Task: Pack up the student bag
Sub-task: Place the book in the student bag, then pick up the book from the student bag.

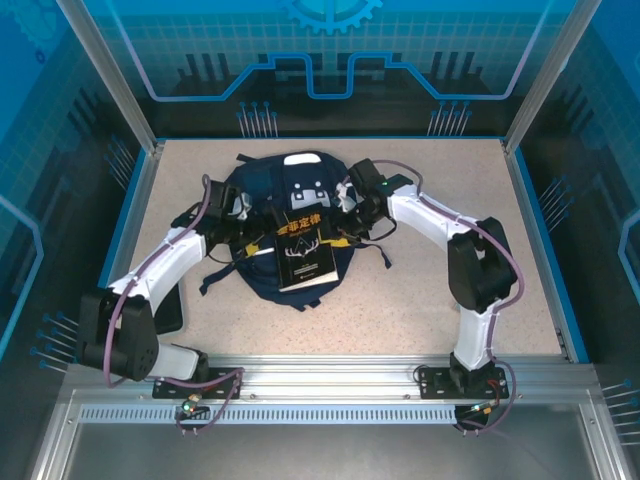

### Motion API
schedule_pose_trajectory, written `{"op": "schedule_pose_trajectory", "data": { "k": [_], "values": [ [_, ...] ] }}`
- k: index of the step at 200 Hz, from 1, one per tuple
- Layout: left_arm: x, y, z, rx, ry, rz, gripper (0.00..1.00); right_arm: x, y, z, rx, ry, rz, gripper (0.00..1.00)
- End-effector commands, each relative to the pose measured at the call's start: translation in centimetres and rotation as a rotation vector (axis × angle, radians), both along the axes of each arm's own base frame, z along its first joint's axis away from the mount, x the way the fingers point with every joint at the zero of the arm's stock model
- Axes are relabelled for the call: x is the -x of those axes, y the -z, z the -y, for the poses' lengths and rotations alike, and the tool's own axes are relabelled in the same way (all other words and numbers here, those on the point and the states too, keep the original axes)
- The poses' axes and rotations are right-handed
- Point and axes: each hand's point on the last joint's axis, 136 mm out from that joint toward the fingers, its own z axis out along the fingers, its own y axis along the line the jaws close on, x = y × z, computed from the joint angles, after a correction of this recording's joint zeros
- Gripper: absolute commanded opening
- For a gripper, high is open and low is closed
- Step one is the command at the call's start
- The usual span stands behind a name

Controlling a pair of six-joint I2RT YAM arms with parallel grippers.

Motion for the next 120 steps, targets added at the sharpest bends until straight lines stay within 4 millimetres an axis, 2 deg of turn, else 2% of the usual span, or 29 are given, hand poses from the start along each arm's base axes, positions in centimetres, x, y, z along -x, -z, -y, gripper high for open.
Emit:
{"op": "schedule_pose_trajectory", "data": {
  "k": [1, 35, 61, 94, 120],
  "values": [
    [0.5, 1.3, 0.5, 0.026, 0.034, -0.042, 0.97, -0.8, 0.9, 1.0, 0.096, 0.0, 0.031, 0.46],
    [0.4, 2.5, 1.0, 0.044, 0.051, -0.09, 0.88, -0.8, 1.9, 2.1, 0.177, -0.001, 0.038, 0.49],
    [0.2, 3.6, 0.9, 0.03, 0.045, -0.131, 0.81, -0.7, 2.8, 2.0, 0.18, -0.005, 0.016, 0.46],
    [0.2, 4.8, 1.0, 0.029, 0.056, -0.179, 0.8, -0.4, 3.6, 1.1, 0.166, -0.027, -0.003, 0.44],
    [0.2, 4.8, 2.4, 0.101, 0.111, -0.179, 0.77, -0.4, 4.1, 0.6, 0.162, -0.039, -0.012, 0.44]
  ]
}}
